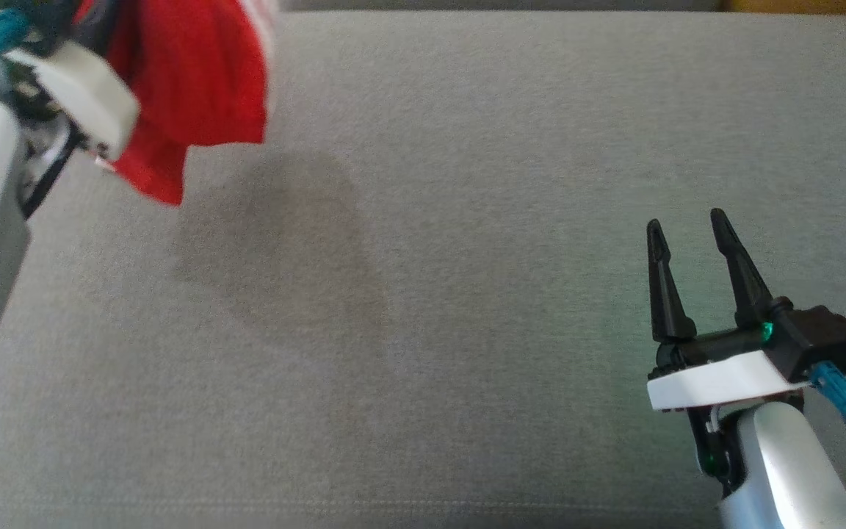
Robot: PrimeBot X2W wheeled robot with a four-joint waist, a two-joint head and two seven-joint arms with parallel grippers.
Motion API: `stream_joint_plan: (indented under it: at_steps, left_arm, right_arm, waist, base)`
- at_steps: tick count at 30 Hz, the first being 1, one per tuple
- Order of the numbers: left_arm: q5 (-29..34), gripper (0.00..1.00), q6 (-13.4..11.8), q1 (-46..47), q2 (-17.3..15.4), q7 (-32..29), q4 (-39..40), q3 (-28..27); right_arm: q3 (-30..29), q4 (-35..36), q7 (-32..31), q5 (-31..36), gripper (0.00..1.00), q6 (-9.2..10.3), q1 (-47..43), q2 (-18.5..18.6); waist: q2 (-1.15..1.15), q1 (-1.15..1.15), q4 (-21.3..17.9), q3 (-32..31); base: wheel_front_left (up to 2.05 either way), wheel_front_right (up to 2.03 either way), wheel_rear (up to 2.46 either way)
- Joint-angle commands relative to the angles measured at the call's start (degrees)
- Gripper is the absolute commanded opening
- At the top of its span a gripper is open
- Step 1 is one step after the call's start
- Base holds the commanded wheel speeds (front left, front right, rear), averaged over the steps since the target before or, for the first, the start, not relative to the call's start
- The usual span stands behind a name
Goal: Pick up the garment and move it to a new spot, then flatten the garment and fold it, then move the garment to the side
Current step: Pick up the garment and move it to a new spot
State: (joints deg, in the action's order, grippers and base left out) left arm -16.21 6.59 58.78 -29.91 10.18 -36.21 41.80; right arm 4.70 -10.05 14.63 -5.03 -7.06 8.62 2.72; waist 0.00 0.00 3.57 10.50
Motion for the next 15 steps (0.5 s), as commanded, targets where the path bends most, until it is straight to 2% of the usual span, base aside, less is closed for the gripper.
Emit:
stream_joint_plan:
  at_steps: [1,9,15]
  left_arm:
    - [-0.2,0.0,0.1,4.2,-1.8,-0.1,4.2,-1.7]
    - [-1.5,0.0,0.5,1.9,1.5,-2.6,18.4,2.8]
    - [-3.2,0.0,0.5,-1.3,6.2,-3.4,19.6,6.0]
  right_arm:
    - [0.9,1.6,0.4,-0.5,1.0,-0.43,0.4,0.2]
    - [1.0,1.9,0.4,-1.8,1.0,-0.43,0.1,0.2]
    - [0.7,2.2,0.4,-2.5,1.0,-0.43,0.9,0.2]
  waist:
    - [0.0,0.0,-2.5,-2.2]
    - [0.0,0.0,-9.1,-2.7]
    - [0.0,0.0,-13.9,-0.1]
  base:
    - [0.0,0.0,0.0]
    - [0.0,0.0,0.0]
    - [0.0,0.0,0.0]
